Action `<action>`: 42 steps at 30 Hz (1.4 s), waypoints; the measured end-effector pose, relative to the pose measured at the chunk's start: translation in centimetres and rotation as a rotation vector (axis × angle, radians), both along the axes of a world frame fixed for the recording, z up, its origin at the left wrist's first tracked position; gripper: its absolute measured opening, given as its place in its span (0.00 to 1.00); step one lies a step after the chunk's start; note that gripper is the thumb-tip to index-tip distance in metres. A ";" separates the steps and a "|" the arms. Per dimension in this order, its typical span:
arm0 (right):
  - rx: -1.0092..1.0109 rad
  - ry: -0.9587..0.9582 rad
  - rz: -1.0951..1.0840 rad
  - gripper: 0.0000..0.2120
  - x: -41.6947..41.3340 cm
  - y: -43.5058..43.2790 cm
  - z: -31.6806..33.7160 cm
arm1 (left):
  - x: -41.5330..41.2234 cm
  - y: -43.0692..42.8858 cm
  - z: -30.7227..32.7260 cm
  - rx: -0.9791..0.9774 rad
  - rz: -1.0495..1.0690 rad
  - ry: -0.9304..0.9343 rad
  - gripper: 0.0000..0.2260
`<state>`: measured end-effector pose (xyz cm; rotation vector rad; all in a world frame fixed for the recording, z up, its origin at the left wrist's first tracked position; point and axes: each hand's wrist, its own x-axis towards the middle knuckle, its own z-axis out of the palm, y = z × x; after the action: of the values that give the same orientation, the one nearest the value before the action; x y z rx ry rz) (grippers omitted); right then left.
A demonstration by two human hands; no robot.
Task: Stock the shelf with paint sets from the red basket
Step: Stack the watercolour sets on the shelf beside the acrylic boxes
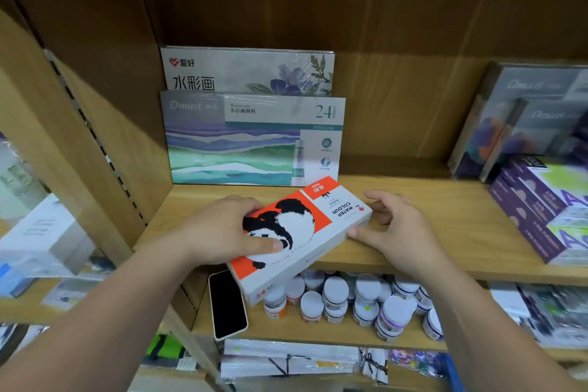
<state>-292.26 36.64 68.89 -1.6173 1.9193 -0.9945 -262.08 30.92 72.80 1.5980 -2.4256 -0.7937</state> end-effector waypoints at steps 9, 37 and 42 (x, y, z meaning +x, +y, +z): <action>0.033 -0.076 0.008 0.07 0.4 3.6 0.3 | -6.5 2.0 -0.7 0.020 -0.054 0.052 0.30; 0.193 0.006 0.226 0.36 -0.3 -1.5 1.9 | -2.5 0.2 -1.6 -0.451 -0.113 -0.210 0.54; 0.252 -0.050 0.373 0.54 4.2 -3.1 1.9 | 2.7 -0.9 -2.9 -0.617 -0.002 -0.110 0.40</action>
<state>-288.09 33.57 70.77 -1.6969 1.5577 -0.6096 -259.43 30.00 69.90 1.4070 -2.3992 0.0634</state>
